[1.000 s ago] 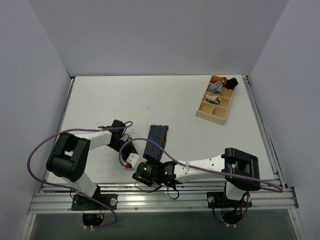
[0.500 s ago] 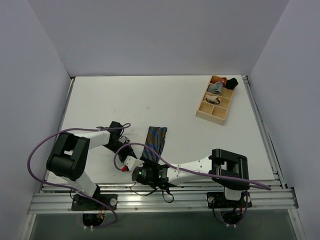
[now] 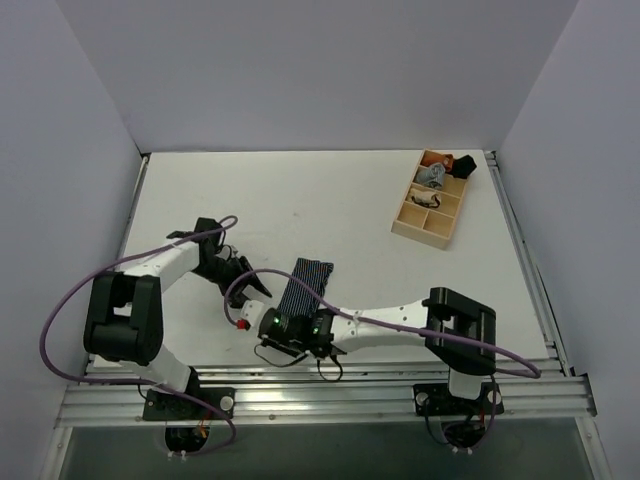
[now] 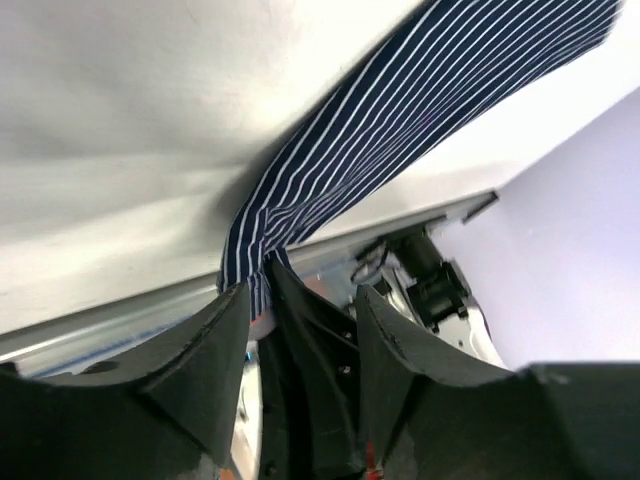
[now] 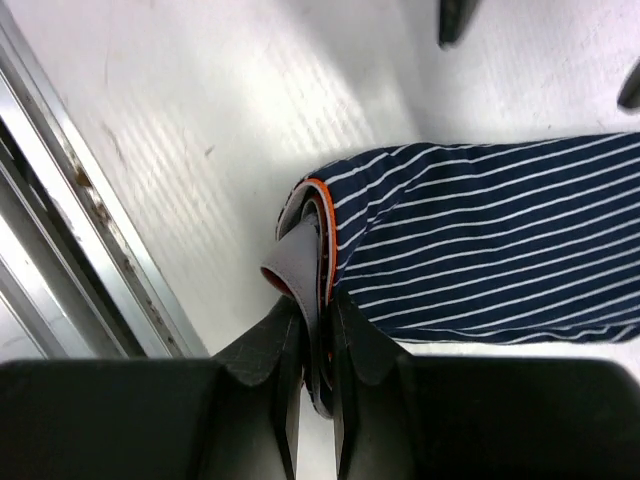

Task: Roll the underwear

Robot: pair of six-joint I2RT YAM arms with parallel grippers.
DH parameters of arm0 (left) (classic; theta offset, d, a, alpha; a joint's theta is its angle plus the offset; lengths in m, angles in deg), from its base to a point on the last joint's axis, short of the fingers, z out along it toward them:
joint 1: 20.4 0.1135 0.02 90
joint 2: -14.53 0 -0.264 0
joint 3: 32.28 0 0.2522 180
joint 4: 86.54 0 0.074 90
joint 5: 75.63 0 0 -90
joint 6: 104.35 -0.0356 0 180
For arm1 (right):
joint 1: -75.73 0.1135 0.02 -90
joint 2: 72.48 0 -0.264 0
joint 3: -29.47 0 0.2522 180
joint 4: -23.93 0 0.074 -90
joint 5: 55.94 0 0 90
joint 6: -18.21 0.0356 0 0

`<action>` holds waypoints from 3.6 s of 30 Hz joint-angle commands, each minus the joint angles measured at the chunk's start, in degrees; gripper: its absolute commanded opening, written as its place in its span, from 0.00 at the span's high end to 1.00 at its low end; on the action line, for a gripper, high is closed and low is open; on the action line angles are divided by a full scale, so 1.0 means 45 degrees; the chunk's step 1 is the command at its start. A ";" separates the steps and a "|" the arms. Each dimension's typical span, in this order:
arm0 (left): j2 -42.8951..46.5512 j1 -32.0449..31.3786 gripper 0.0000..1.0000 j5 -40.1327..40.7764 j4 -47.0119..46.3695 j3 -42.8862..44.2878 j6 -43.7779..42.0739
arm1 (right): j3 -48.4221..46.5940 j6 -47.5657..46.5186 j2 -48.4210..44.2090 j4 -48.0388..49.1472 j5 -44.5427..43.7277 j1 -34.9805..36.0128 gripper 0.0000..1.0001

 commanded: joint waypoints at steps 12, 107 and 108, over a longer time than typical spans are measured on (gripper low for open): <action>0.1756 0.0981 0.45 0.1306 -0.1303 -0.1819 -0.0247 | -0.1695 0.1676 0.2085 -0.0942 0.9230 -0.4622 1.00; -0.0839 -0.1304 0.98 0.2711 -0.7693 -0.3676 0.1882 | -0.1909 0.4140 0.0584 -0.1562 0.6897 -0.7966 0.60; -0.0878 -0.1304 0.98 0.2750 -0.7498 -0.3424 0.1882 | -0.1948 0.3906 0.0369 -0.1758 0.6212 -0.7654 0.60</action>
